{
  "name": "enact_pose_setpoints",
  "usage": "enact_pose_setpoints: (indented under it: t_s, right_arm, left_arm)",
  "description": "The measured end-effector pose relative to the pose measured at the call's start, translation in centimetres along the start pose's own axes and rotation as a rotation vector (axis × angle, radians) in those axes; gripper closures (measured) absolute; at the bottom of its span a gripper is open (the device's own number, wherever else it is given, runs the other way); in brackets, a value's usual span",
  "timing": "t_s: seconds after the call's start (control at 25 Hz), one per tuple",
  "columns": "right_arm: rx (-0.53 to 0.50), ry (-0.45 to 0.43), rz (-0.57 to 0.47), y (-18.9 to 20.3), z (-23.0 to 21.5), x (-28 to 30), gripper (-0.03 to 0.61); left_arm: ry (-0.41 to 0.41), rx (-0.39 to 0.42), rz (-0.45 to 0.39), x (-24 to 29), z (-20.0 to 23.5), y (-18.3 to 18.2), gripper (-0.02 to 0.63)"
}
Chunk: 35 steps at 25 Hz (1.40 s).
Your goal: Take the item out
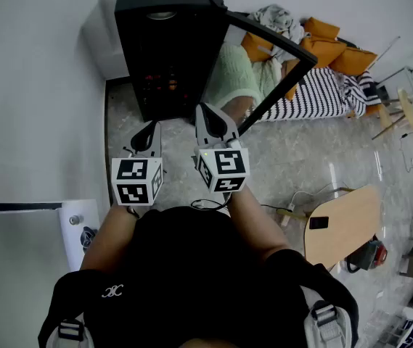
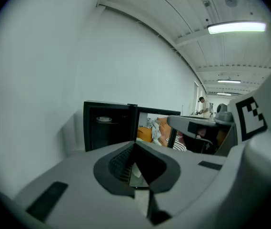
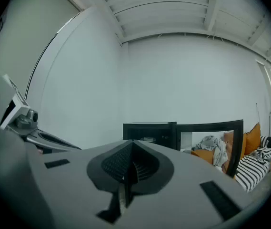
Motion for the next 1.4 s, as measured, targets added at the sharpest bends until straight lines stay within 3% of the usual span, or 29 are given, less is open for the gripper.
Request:
enact_pose_setpoints:
  t_s: [0.8, 1.4]
  right_arm:
    - [0.035, -0.017, 0.016, 0.8, 1.7, -0.9, 0.572]
    - [0.015, 0.034, 0.035, 1.1, 5.6, 1.6, 0.572]
  left_arm:
    - [0.001, 0.008, 0.006, -0.7, -0.3, 0.1, 0.612]
    - [0.020, -0.008, 0.002, -2.7, 5.0, 0.8, 0.612]
Point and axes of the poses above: the fingertips, and each gripper's own axes: x forward along the fingers, z to its left, y out of its underside, the point moved 4 cm from there along -x, backward along the fingers, and after that the axes turned 4 degrees about -z, right-handed, at the moved point
